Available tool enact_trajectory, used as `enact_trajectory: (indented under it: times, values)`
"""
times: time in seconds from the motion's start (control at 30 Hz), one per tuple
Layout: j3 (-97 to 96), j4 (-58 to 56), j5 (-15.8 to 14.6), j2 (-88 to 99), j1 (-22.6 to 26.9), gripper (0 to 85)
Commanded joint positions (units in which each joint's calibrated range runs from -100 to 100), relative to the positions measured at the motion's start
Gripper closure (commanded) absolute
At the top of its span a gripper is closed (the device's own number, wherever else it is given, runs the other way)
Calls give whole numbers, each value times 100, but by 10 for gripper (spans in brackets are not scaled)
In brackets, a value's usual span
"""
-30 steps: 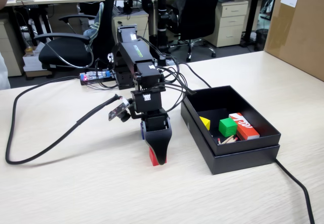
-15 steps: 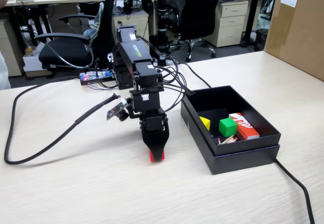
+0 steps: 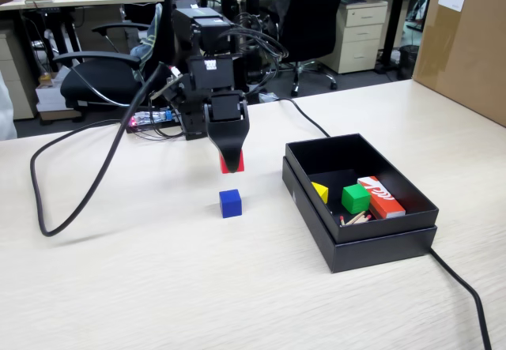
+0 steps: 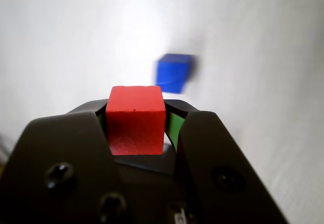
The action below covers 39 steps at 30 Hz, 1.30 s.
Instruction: Put the red cube on top of the blue cube
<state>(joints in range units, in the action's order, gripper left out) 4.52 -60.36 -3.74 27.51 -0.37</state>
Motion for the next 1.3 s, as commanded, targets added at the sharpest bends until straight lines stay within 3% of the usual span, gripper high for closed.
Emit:
enact_trajectory:
  times: [0.0, 0.37, 1.27]
  values:
    - [165, 18, 0, 663, 15, 846]
    - [-615, 269, -68, 720, 20, 846]
    - [156, 485, -181, -1139, -39, 846]
